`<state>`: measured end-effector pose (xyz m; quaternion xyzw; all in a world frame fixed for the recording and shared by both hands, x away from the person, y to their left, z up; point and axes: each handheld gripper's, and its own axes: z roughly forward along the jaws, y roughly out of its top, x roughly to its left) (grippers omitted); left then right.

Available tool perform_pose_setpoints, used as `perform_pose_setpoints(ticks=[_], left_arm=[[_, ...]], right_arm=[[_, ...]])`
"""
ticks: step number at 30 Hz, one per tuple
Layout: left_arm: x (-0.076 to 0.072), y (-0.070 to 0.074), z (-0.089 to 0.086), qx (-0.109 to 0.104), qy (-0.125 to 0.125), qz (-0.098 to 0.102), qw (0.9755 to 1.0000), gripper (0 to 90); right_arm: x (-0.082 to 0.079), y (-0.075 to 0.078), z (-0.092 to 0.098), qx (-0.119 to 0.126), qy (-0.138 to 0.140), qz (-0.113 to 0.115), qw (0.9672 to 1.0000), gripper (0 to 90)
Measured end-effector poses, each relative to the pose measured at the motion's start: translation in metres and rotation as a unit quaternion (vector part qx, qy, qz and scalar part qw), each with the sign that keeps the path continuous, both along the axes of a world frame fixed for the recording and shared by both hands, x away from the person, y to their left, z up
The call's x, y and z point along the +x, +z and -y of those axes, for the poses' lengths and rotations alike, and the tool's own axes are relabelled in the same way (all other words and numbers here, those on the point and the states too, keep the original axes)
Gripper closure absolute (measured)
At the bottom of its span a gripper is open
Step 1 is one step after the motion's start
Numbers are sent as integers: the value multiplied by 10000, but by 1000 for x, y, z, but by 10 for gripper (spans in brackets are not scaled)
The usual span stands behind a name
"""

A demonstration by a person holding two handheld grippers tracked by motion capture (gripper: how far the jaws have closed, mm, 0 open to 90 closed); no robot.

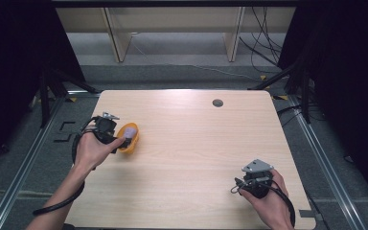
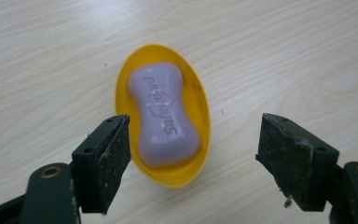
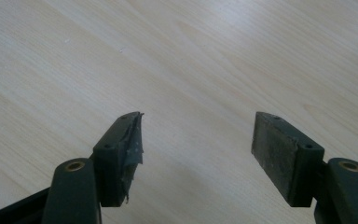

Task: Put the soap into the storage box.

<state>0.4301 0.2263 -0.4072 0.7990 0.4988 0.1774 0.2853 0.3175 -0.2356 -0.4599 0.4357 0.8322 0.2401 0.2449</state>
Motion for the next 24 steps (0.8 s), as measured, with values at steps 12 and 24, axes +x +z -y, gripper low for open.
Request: perform_pose_setpoints(ticks=[12, 24], left_arm=[[-48, -34, -33, -276, -238, 323, 9988, 249], [-82, -84, -41, -806, 64, 502, 9955, 270]], right_arm=[[1, -1, 0, -78, 56, 42, 9999, 342], [3, -1, 1, -2, 198, 77, 9998, 342]])
